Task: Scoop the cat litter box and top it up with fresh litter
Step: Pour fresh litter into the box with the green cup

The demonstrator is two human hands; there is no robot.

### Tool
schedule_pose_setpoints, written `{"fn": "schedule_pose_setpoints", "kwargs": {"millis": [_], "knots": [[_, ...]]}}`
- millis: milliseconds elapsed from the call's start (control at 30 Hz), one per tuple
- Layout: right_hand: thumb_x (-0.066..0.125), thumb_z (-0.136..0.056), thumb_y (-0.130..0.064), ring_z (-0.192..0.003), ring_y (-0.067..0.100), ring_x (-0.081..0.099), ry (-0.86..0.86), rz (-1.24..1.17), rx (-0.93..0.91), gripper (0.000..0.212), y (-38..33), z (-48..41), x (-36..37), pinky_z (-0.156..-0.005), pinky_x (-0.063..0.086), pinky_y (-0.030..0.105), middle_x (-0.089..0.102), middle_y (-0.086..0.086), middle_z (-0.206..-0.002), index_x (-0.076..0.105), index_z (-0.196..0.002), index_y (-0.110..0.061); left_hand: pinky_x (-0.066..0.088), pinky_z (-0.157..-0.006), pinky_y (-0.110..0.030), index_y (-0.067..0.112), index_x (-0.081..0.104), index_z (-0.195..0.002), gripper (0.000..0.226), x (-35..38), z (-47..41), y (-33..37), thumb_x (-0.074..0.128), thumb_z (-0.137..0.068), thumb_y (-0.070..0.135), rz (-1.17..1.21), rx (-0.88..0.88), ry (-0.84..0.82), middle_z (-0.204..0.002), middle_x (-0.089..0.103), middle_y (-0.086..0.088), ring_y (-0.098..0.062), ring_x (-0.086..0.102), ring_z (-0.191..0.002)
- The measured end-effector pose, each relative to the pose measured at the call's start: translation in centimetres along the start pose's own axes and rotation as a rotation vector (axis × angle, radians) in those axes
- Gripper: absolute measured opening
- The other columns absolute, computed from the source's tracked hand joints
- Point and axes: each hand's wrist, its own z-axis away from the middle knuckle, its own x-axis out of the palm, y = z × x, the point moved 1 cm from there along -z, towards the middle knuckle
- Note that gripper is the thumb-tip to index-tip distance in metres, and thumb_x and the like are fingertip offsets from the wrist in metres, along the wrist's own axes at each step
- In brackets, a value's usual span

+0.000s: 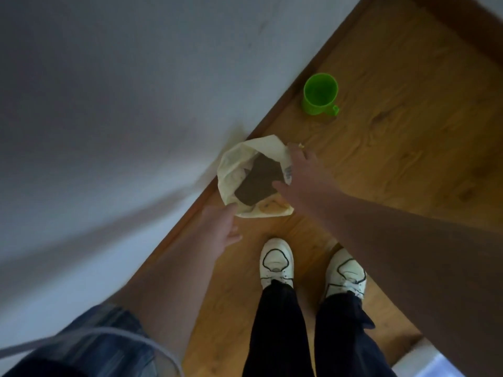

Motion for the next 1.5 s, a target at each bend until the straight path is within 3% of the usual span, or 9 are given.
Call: {"fn": "schedule_pose_setpoints", "kwargs": {"millis": [133, 233, 433, 633, 733, 867, 1067, 1200, 1500], "knots": [[0.059, -0.097, -0.04, -0.107, 0.03, 0.063, 0.049, 0.016, 0.017, 0.058, 0.2, -3.1, 1.8, -0.069, 0.046, 0.033, 0.06, 0.005, -0.111, 0.033, -0.145, -0.019, 0.062, -0.075, -0.044, 0.015, 0.05, -0.136, 0.043, 0.7, -2.9, -0.3, 0.062, -0.096, 0.026, 0.029, 0.01, -0.056, -0.111, 0.064, -0.007, -0.023, 0.071, -0.094], [0.046, -0.103, -0.029, -0.077, 0.017, 0.062, 0.148, -0.039, 0.003, 0.022, 0.8, -3.6, 2.0, -0.049, 0.035, 0.025, 0.049, -0.009, -0.076, 0.049, -0.122, -0.019, 0.063, -0.07, -0.041, 0.017, 0.051, -0.136, 0.036, 1.0, -3.2, -0.5, 0.054, -0.1, 0.018, -0.07, 0.068, 0.016, -0.108, 0.068, -0.008, -0.019, 0.074, -0.085], [0.043, -0.102, -0.022, -0.072, 0.015, 0.062, 0.167, -0.229, 0.081, 0.012, 0.9, -0.1, -2.5, -0.056, 0.051, 0.03, 0.061, 0.001, -0.086, 0.055, -0.104, -0.022, 0.063, -0.069, -0.04, 0.013, 0.058, -0.119, 0.022, 0.3, 2.1, 0.1, 0.051, -0.099, 0.014, -0.25, 0.258, 0.164, -0.092, 0.069, -0.008, -0.02, 0.073, -0.075], [0.044, -0.103, -0.026, -0.065, 0.003, 0.056, 0.206, -0.343, 0.145, 0.017, -2.0, 11.0, -12.8, -0.043, 0.036, 0.017, 0.059, -0.008, -0.082, 0.057, -0.113, -0.024, 0.044, -0.04, -0.017, 0.012, 0.061, -0.099, 0.012, -2.8, 16.6, 3.6, 0.05, -0.094, 0.01, -0.451, 0.474, 0.177, -0.081, 0.07, -0.008, -0.015, 0.068, -0.061], [0.045, -0.103, -0.027, -0.065, 0.005, 0.057, 0.232, -0.375, 0.167, 0.014, -4.8, 19.7, -20.0, -0.044, 0.036, 0.015, 0.058, -0.007, -0.08, 0.056, -0.11, -0.024, 0.048, -0.044, -0.022, 0.014, 0.061, -0.097, 0.012, -5.0, 26.9, 5.2, 0.051, -0.091, 0.009, -0.467, 0.543, 0.134, -0.079, 0.069, -0.007, -0.017, 0.069, -0.061], [0.048, -0.101, -0.027, -0.075, 0.015, 0.066, 0.352, -0.479, 0.169, 0.009, -8.7, 32.2, -29.9, -0.059, 0.06, 0.034, 0.062, -0.003, -0.084, 0.057, -0.099, -0.025, 0.059, -0.055, -0.03, 0.017, 0.059, -0.092, 0.01, -7.9, 41.5, 7.1, 0.051, -0.092, 0.011, -0.492, 0.698, 0.089, -0.084, 0.068, -0.004, -0.016, 0.07, -0.064], [0.052, -0.1, -0.034, -0.069, 0.009, 0.066, 0.529, -0.462, 0.12, 0.011, -12.2, 49.1, -41.1, -0.06, 0.062, 0.03, 0.064, -0.006, -0.08, 0.057, -0.09, -0.031, 0.029, -0.052, -0.023, 0.017, 0.052, -0.087, 0.013, -10.0, 59.9, 8.9, 0.046, -0.098, 0.02, -0.687, 1.079, 0.098, -0.075, 0.052, -0.001, -0.009, 0.05, -0.065], [0.05, -0.101, -0.036, -0.066, 0.011, 0.064, 0.688, -0.432, 0.179, 0.011, -11.9, 56.8, -44.8, -0.059, 0.057, 0.026, 0.065, -0.007, -0.078, 0.059, -0.094, -0.035, 0.041, -0.055, -0.033, 0.019, 0.054, -0.078, 0.018, -9.1, 67.3, 10.1, 0.047, -0.094, 0.024, -0.776, 1.246, 0.045, -0.073, 0.063, -0.004, -0.02, 0.06, -0.067], [0.053, -0.097, -0.036, -0.072, 0.017, 0.066, 0.959, -0.663, 0.373, 0.019, -4.1, 68.1, -45.5, -0.072, 0.059, 0.047, 0.069, -0.002, -0.076, 0.065, -0.087, -0.027, 0.051, -0.064, -0.041, 0.012, 0.055, -0.066, 0.028, 0.1, 78.5, 9.4, 0.048, -0.09, 0.024, -1.019, 1.542, -0.127, -0.063, 0.064, -0.004, -0.026, 0.062, -0.063]]}}
